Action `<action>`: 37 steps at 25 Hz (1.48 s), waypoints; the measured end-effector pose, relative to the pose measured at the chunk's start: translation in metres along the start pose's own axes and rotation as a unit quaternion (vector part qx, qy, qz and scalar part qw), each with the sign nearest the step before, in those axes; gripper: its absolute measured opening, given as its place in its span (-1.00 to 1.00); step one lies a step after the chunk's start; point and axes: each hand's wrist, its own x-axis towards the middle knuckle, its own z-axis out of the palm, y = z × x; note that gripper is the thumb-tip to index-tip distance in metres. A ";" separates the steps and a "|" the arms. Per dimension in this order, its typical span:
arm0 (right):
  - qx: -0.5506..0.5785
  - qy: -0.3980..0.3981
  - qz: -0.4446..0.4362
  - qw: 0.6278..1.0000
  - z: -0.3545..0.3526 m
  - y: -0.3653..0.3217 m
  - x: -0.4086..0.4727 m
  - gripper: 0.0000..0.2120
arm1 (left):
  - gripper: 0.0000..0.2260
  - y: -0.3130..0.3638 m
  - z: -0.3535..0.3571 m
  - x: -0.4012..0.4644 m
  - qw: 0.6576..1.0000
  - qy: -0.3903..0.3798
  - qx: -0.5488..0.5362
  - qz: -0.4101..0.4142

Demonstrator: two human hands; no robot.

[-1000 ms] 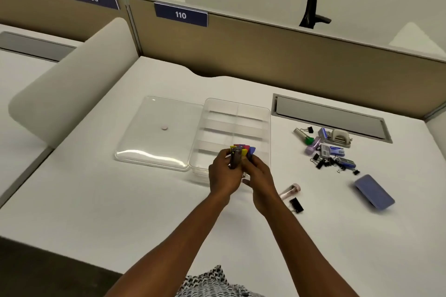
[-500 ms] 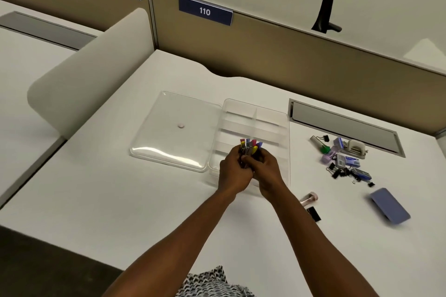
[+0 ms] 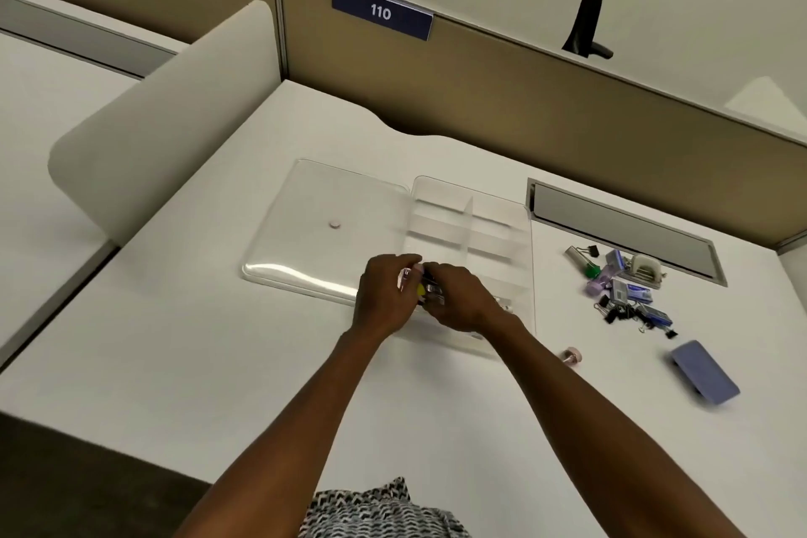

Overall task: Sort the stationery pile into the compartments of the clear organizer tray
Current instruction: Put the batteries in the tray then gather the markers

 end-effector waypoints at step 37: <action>-0.089 0.013 0.035 0.995 0.019 0.013 0.015 -0.63 | -0.66 0.000 -0.002 0.025 0.907 -0.245 0.339 0.052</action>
